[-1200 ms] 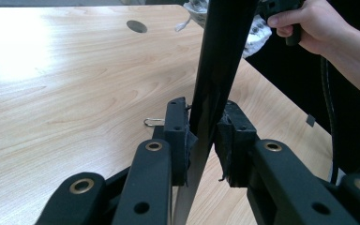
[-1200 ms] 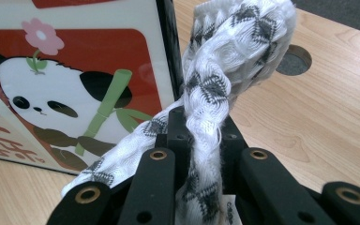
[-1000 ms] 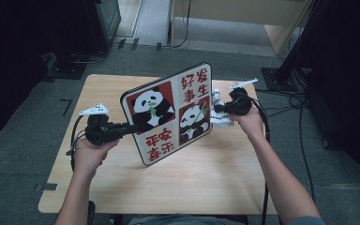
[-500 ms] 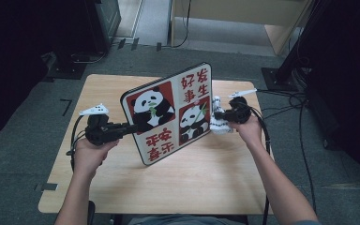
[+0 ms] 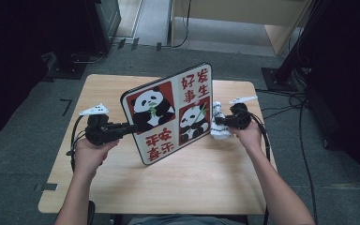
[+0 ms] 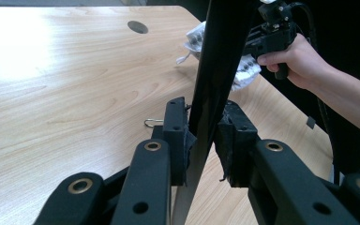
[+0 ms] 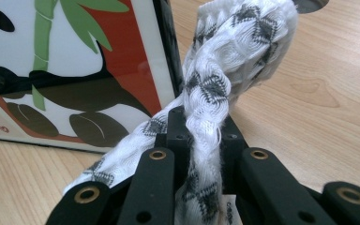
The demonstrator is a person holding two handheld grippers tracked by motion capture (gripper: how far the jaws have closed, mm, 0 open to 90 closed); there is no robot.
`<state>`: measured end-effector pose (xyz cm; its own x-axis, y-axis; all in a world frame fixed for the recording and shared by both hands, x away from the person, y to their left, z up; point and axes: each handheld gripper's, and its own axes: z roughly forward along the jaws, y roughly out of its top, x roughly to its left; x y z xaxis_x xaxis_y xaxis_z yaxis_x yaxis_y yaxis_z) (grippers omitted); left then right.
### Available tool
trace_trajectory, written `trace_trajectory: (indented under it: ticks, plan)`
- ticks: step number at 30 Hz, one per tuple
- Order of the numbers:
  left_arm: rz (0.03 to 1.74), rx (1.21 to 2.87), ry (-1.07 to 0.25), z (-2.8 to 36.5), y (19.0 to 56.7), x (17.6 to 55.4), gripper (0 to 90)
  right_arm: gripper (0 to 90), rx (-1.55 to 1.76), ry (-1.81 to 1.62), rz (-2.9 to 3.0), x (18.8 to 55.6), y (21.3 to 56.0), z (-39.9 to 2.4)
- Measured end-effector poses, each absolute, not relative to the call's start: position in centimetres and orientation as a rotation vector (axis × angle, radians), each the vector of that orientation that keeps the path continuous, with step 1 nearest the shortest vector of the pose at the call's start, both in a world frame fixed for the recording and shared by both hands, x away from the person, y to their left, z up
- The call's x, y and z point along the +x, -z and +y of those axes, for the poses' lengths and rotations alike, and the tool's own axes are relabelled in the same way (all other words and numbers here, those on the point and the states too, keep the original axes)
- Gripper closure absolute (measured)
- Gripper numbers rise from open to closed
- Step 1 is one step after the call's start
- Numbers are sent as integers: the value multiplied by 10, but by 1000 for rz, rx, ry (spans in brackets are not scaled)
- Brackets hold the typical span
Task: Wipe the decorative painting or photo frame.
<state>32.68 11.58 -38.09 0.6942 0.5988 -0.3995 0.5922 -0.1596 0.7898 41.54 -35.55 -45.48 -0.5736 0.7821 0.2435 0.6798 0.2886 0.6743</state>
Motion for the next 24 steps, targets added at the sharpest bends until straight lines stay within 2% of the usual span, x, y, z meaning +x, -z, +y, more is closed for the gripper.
trace_trajectory:
  ticks: [24]
  plan:
    - [955,1837,-9,116,381,327,739,806,1539,-1079,2245,432,463,-406]
